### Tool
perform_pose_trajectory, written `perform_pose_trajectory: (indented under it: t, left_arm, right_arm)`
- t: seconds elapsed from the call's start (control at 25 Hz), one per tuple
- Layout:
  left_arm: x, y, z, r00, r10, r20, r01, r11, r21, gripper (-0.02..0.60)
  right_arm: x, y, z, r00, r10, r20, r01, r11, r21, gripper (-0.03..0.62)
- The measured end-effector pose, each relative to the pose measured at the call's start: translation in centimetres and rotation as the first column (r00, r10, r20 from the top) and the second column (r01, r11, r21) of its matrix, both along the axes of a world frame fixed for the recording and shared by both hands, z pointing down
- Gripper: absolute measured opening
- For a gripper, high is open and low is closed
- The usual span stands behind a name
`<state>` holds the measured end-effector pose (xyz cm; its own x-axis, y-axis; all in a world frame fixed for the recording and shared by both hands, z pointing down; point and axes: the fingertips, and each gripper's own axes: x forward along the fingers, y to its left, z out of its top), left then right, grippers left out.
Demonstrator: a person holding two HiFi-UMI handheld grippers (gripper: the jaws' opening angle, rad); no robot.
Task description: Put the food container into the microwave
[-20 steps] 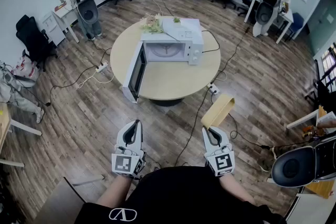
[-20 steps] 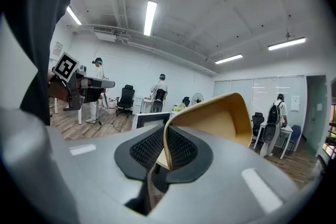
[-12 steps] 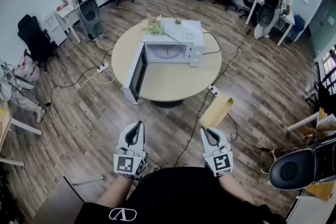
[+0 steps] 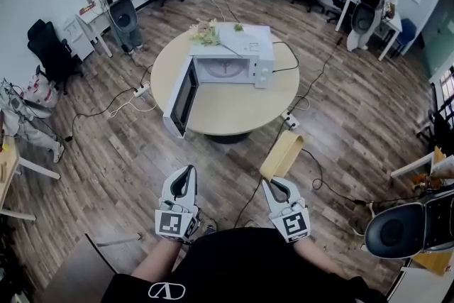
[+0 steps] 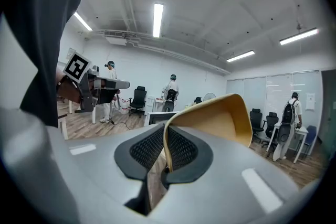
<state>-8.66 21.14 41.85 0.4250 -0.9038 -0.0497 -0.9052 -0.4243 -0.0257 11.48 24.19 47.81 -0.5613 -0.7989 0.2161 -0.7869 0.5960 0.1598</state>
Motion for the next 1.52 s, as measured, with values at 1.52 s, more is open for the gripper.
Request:
perform_pose_trajectory:
  t: [1.52]
  left_arm:
    - [-0.9, -27.9, 0.4, 0.989, 0.14, -0.046, -0.138, 0.99, 0.038, 0.0]
  right_arm:
    - [-5.9, -26.0, -0.7, 0.995, 0.003, -0.096, 0.0, 1.0, 0.028, 0.028]
